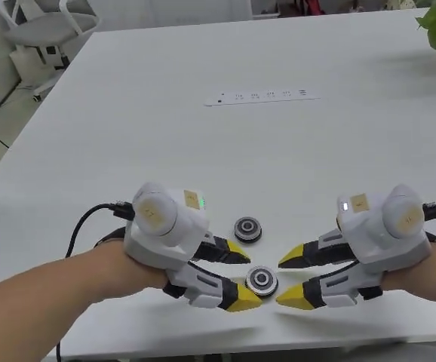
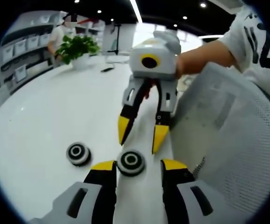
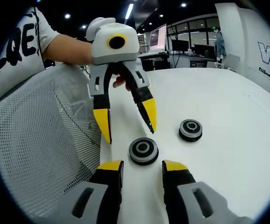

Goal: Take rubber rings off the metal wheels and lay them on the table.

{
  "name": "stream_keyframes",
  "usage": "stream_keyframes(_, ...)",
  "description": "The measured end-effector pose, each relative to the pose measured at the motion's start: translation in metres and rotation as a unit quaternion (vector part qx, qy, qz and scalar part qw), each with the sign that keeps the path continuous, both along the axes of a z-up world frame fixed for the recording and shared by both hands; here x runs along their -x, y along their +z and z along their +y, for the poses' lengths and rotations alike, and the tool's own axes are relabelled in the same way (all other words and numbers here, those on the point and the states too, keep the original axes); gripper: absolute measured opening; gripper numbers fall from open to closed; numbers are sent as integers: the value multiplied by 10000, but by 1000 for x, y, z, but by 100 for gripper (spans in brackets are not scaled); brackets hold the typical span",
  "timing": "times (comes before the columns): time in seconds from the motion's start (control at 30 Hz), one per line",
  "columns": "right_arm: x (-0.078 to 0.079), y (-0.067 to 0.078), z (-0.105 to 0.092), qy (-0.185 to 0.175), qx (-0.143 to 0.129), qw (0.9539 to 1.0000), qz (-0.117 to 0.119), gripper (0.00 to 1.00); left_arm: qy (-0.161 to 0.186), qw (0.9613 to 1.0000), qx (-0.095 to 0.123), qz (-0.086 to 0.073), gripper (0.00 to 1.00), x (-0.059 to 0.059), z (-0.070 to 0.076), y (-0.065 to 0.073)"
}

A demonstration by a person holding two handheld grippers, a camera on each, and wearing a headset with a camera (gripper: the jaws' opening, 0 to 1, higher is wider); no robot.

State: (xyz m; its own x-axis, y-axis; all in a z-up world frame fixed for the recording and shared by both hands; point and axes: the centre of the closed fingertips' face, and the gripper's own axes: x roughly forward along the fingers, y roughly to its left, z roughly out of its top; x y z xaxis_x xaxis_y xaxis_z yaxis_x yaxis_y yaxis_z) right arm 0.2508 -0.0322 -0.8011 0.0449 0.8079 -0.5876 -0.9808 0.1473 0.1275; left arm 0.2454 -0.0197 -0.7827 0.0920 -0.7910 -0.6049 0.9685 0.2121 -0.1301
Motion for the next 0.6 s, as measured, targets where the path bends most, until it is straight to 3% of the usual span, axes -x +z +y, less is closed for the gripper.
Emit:
stream_keyframes(0.3, 1, -1, -1, -15, 1, 10000, 41, 30, 133, 9999, -59, 7, 28, -4, -7, -7)
stream_keyframes(0.6, 0, -3, 0, -12, 8, 10000, 60, 30, 197, 9995, -167, -163, 19, -8, -7, -13)
